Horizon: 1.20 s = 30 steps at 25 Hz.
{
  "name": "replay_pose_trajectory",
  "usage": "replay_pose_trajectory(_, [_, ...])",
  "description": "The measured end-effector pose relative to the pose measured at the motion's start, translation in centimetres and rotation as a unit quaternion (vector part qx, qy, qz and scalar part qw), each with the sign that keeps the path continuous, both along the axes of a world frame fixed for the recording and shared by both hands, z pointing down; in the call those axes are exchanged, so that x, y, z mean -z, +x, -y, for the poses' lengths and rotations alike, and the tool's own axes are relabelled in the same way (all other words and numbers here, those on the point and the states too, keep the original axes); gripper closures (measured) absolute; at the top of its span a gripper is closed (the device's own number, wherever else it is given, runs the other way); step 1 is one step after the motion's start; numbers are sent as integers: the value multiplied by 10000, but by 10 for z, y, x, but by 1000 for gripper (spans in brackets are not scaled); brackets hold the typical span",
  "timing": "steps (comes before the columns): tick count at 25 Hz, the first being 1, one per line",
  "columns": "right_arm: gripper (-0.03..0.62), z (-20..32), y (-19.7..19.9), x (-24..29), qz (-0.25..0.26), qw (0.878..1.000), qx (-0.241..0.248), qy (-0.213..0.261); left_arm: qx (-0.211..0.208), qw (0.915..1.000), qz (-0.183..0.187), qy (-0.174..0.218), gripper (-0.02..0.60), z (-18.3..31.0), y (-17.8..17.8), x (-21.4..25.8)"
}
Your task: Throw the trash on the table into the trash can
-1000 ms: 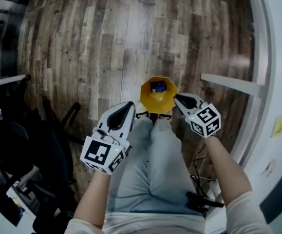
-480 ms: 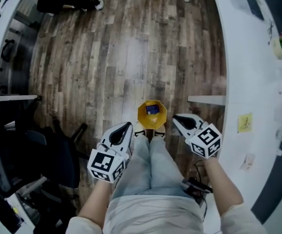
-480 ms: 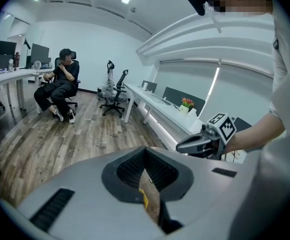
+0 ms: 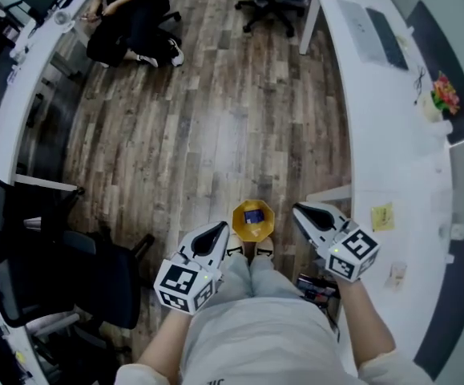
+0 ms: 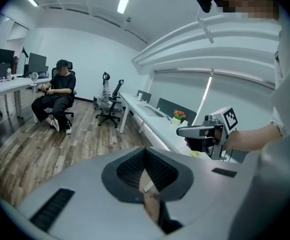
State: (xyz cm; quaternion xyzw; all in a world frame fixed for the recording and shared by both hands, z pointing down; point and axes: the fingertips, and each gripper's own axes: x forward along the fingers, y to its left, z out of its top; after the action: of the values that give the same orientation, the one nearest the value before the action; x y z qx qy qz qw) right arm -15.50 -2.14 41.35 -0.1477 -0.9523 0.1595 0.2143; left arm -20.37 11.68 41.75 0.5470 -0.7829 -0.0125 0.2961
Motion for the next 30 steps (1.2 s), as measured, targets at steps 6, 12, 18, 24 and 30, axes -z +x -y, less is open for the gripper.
replay_pose_trajectory(6, [559,-7,-2,26,207,9994,-137,240,49,9993,227,298,581,14,-7,28])
replay_pose_trajectory(12, [559,-14,0,39,346,9989,-191,250,-177,9980,444,424,581,28,-7,50])
replay_pose_trajectory(18, [559,-17,5,42,340,9990,-217,206,-265,9973,468,502,581,32,-3,59])
replay_pose_trajectory(24, [559,-18,12,41,318,9990,-209,215,-278,9984,295,404,581,33,3,57])
replay_pose_trajectory(30, [559,-20,14,41,302,9990,-221,233,-479,9969,434,442,581,32,10,62])
